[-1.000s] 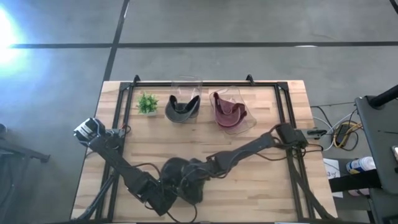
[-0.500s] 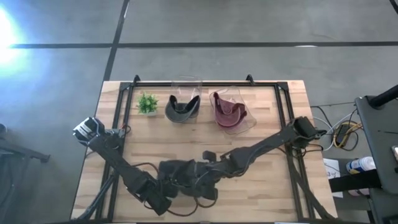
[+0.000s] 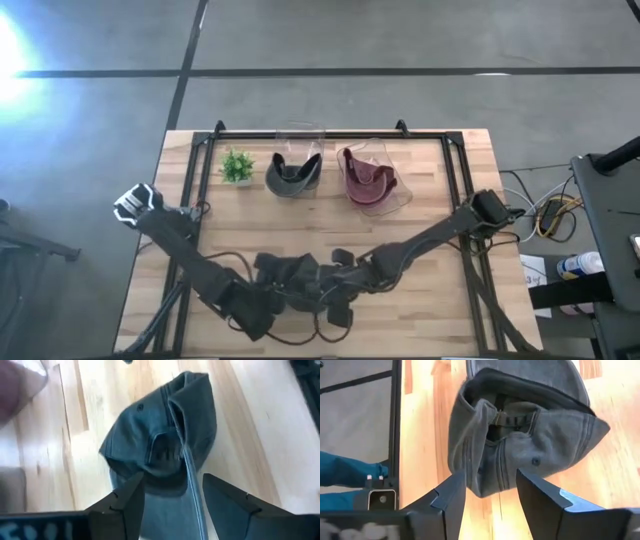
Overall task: Pick & Place hat
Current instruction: Put the black cap into the left transparent bin
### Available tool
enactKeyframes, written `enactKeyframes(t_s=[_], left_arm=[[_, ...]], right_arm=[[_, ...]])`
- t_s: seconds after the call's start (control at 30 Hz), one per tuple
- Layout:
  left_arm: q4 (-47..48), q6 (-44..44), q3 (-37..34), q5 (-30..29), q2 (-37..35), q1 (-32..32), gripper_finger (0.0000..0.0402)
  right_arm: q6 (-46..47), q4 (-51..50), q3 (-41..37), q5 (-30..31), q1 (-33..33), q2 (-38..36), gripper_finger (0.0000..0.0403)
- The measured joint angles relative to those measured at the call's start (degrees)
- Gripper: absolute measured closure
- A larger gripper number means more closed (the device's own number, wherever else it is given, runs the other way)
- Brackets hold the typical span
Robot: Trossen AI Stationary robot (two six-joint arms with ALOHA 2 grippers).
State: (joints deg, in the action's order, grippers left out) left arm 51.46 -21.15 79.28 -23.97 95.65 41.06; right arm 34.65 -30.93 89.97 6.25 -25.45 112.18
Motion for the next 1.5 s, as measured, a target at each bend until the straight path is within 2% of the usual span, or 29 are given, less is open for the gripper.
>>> enactKeyframes(t_s=[0.17,0.27,0.33,0.43,0.5,0.67,0.77,0.83,1.0,1.1,1.2,1.3,1.4,1.5], left_arm=[[7.6,-0.2,-0.2,3.4,-4.3,0.0,0.0209],[9.9,0.7,-3.1,2.1,-6.6,0.0,0.0209],[7.8,1.0,-6.4,2.8,-7.4,-0.4,0.0209],[3.5,1.6,-12.4,7.4,-8.2,-1.1,0.0209],[-0.5,0.9,-16.5,9.9,-8.2,-1.0,0.0209],[-13.4,-2.8,-22.7,10.3,-8.1,-1.0,0.0209],[-19.6,-4.7,-23.4,10.1,-7.8,-1.3,0.0209],[-23.2,-6.3,-23.4,9.7,-7.5,-1.6,0.0209],[-32.7,-7.9,-23.4,4.8,-6.5,-2.3,0.0209],[-34.0,-9.3,-23.1,-0.1,-6.3,-3.4,0.0209],[-30.2,-10.0,-21.1,-3.0,-6.8,-4.3,0.0209],[-18.1,-13.0,-17.8,-3.1,-8.1,-4.3,0.0209],[-1.9,-24.1,-14.7,-1.6,-9.1,-3.5,0.0209],[5.1,-39.2,-14.5,2.1,-11.5,-1.6,0.0209]], right_arm=[[1.8,-0.5,-0.3,1.2,-0.8,0.0,0.0224],[3.2,2.2,-0.3,0.7,-1.3,0.0,0.0225],[4.3,5.2,-0.3,-2.3,-1.4,0.0,0.0228],[6.6,9.7,-0.2,-8.2,-1.4,1.1,0.0232],[8.1,11.0,-0.3,-9.8,-1.4,2.6,0.0235],[8.9,16.7,-0.6,-11.1,-1.2,5.1,0.0236],[9.9,16.3,-0.9,-8.6,-0.3,7.0,0.0237],[12.2,13.2,-1.4,-4.8,0.4,8.3,0.0236],[16.6,6.4,-1.4,9.1,1.8,9.4,0.0239],[18.7,0.7,-1.4,16.7,2.7,9.0,0.0239],[19.0,-2.7,-1.5,19.3,3.6,7.4,0.0237],[17.0,-4.8,-1.5,19.5,3.6,5.1,0.0237],[17.0,-6.4,-1.5,19.2,3.3,3.5,0.0239],[18.1,-6.7,-1.6,19.2,3.2,2.4,0.0238]])
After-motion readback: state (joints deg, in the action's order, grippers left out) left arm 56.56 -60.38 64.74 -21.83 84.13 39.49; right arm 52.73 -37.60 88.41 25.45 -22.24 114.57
